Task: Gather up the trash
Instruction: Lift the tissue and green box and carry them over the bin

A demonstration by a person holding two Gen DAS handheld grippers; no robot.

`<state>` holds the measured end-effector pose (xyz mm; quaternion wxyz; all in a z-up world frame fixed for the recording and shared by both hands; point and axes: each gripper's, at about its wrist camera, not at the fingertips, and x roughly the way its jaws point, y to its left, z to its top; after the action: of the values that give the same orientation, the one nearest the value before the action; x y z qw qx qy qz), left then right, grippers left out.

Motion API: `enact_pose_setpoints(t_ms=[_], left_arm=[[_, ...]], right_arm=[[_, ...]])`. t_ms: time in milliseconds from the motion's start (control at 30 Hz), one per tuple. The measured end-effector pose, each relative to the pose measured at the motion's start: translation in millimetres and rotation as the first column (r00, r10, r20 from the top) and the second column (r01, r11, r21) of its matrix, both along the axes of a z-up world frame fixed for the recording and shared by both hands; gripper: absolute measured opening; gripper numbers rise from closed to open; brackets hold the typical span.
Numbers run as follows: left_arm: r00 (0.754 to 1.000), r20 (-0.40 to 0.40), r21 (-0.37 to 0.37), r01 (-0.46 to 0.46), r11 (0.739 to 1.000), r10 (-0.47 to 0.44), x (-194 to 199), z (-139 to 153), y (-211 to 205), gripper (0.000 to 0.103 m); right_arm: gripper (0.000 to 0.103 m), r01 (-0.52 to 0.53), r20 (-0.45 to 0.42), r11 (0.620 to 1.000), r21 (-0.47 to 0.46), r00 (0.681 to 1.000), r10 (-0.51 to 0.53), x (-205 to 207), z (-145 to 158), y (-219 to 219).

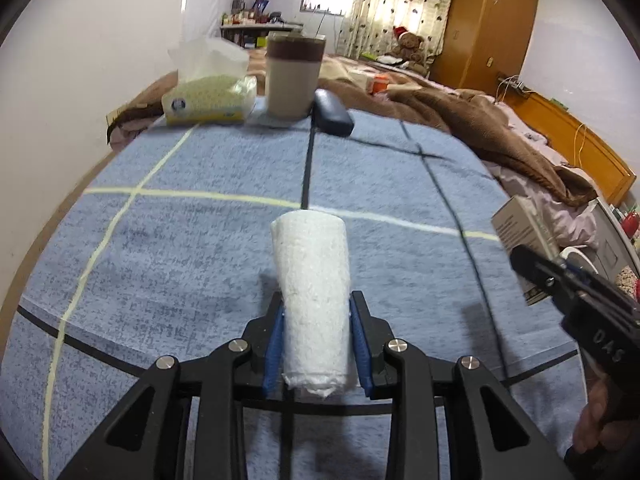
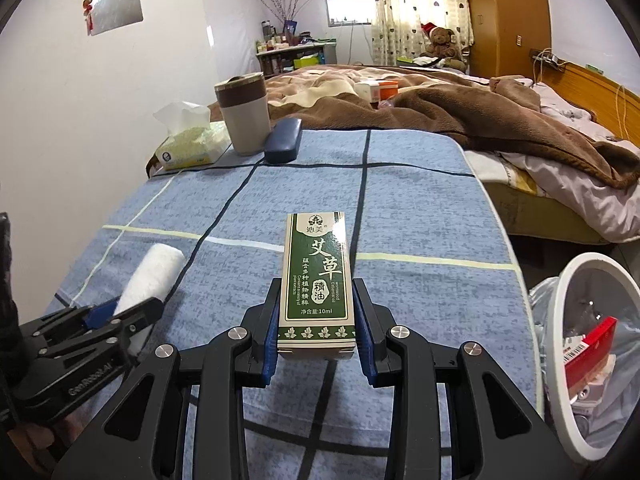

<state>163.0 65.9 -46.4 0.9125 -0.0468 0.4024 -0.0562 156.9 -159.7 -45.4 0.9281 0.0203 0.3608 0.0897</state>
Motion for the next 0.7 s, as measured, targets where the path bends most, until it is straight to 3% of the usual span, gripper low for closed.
enact_pose_setpoints(t_ms=[433, 700], left_arm=[[0.986, 0.104, 0.021, 0.13, 0.991, -0.132, -26.9, 42.1, -56.2, 0.032], [0.961, 0.155, 0.035, 0.228, 0.973, -0.23, -37.7, 59.6, -101.5, 0.032]], right_arm=[[0.033, 0.078, 0.084, 0.997, 0.024, 0.993, -0.079, -37.7, 28.5, -48.2], [0.033, 0.155, 0.121, 0.988, 0.023, 0.98, -0.157, -58.3, 38.3, -88.6]])
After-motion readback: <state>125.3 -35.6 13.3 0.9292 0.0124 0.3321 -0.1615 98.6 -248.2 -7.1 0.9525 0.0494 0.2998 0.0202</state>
